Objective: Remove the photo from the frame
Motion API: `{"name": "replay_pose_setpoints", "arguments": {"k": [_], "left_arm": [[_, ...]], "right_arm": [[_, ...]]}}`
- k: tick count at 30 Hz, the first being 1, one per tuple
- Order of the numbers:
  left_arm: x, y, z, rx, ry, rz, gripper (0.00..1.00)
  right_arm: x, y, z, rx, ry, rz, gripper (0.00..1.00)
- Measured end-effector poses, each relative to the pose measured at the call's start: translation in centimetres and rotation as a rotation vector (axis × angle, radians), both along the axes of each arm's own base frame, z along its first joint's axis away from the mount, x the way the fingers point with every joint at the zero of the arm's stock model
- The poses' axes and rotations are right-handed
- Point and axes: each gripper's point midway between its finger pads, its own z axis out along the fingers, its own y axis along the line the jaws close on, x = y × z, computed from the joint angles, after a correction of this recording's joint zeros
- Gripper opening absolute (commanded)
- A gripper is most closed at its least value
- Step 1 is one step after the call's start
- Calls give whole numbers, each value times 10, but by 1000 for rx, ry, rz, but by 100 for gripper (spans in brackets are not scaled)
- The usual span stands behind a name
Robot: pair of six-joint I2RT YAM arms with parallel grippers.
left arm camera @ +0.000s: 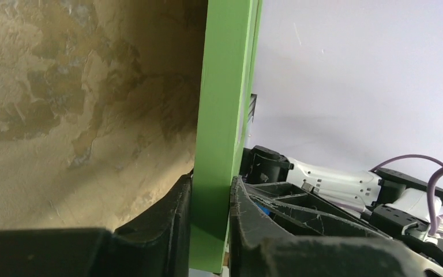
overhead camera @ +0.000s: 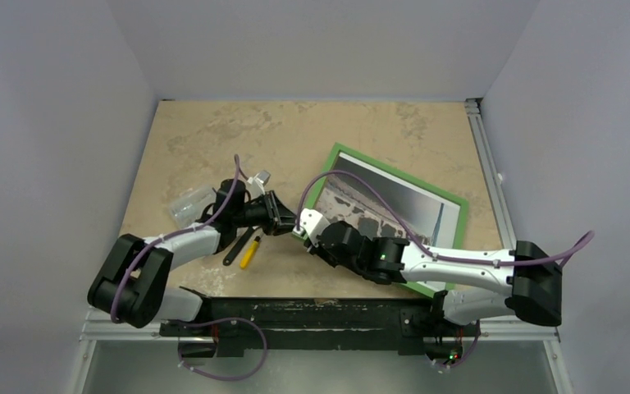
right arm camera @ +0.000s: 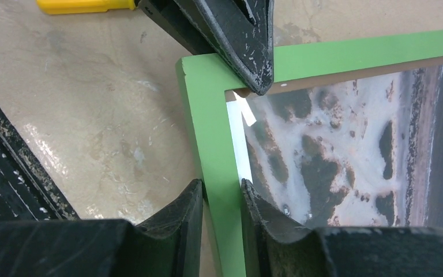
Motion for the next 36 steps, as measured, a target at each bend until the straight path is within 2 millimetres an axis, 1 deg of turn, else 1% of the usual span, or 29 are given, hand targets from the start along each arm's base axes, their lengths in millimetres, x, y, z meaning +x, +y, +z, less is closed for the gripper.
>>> {"name": "replay_pose_setpoints", "arguments": {"k": [2,5,8,11,15,18,20,26,29,31,34,36], "left_arm": [[2,1,4,4,-19,10,0],[-1,3,12,22,-17,6,0],[1,6,22,82,0,3,0],[6,12,38,150,-6,6,0],[13,28,59,202,-5,43,0],[15,39,66,237,28,74,0],[15,43,69,256,44,82,0],[19,46,84,290,67,85,0],[24,49,91,305,67,97,0],[26,51,93,317,74,112,0],[29,56,89,344,109,142,0],[31,60,85,359,127,160,0]], "right_arm": [[2,1,2,0,2,-24,43],[8,8,4,-17,13,-71,58],[13,14,10,-17,6,-123,67],[13,14,20,0,-14,-163,70],[9,10,31,-17,-52,-218,71],[8,9,32,-64,-89,-271,71],[10,7,30,-110,-127,-324,70],[17,-18,30,-238,-243,-447,63],[20,-28,33,-298,-290,-484,56],[21,-31,36,-337,-322,-503,53],[25,-33,43,-381,-370,-526,48],[26,-36,49,-405,-397,-543,42]]}}
